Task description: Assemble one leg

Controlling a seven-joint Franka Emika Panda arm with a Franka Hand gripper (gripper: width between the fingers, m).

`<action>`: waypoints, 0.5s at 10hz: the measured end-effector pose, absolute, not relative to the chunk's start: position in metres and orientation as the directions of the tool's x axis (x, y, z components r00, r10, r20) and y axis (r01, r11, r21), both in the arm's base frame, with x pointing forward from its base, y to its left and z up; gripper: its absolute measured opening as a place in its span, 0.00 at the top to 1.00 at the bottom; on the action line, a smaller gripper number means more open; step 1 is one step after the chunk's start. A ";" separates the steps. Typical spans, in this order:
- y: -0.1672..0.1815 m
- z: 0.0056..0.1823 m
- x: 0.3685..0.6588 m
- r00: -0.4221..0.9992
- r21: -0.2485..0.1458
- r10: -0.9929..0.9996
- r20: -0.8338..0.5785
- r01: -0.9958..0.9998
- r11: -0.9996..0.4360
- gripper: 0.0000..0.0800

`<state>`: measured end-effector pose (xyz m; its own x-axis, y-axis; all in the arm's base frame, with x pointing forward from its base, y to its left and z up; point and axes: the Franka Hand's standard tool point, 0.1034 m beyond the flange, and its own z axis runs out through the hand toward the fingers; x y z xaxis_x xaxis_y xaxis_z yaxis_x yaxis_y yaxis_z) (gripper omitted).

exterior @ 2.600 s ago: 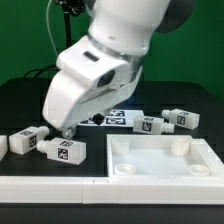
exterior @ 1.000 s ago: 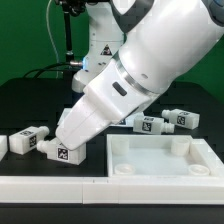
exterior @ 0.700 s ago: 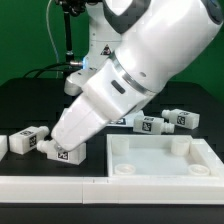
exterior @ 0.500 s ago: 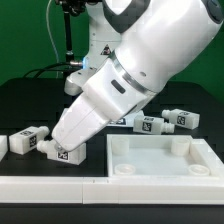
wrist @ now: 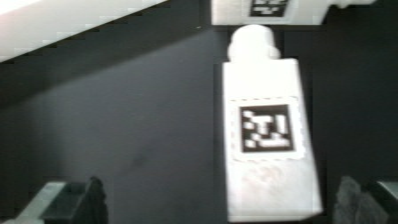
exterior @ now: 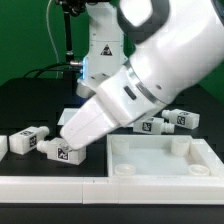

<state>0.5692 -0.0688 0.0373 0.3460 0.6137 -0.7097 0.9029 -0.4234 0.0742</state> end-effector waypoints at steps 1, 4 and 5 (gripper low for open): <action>-0.076 0.035 0.566 0.343 0.067 0.597 -0.725 0.898 -0.434 0.19; -0.068 0.030 0.557 0.267 0.037 0.427 -0.864 0.879 -0.475 0.19; -0.061 0.025 0.554 0.226 0.029 0.366 -0.903 0.881 -0.473 0.19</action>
Offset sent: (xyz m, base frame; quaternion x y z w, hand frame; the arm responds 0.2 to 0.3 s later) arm 0.0021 0.0099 0.0087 -0.0047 -0.1546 0.0222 0.9877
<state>0.5537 -0.0607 0.0251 0.2262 0.3660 -0.9027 0.8806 -0.4730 0.0288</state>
